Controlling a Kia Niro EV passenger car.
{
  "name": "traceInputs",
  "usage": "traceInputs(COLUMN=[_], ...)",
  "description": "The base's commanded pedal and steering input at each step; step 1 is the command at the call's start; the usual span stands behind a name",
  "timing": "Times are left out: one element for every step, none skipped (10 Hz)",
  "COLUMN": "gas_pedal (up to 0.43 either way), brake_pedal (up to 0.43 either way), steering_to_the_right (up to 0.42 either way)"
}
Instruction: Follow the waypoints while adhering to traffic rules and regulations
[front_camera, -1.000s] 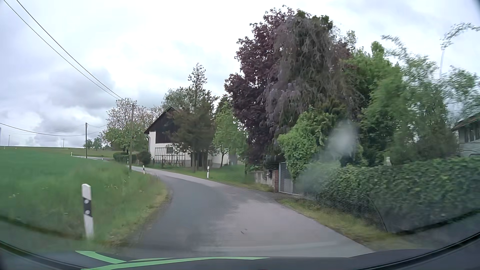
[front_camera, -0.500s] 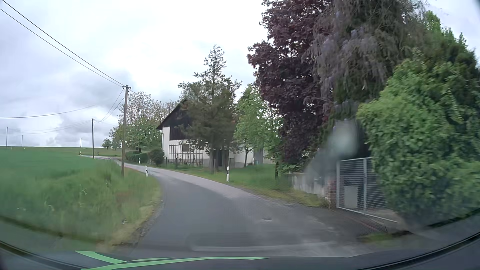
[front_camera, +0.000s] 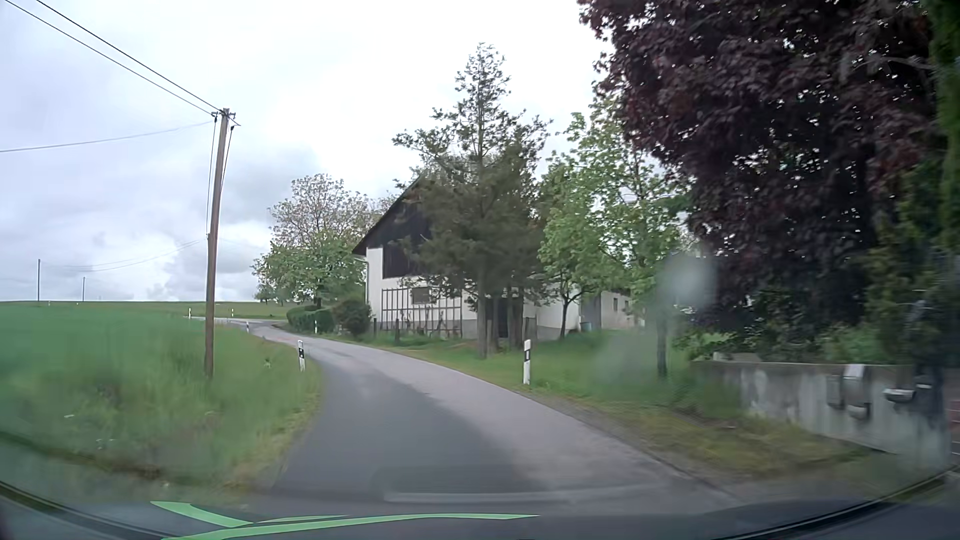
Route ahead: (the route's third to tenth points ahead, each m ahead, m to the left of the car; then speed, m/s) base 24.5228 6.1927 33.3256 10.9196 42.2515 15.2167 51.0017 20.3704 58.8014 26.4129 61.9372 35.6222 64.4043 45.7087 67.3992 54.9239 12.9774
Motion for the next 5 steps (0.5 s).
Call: traceInputs(gas_pedal=[0.268, 0.268, 0.268, 0.268, 0.268], brake_pedal=[0.000, 0.000, 0.000, 0.000, 0.000], steering_to_the_right=[-0.085, -0.085, -0.085, -0.085, -0.083])
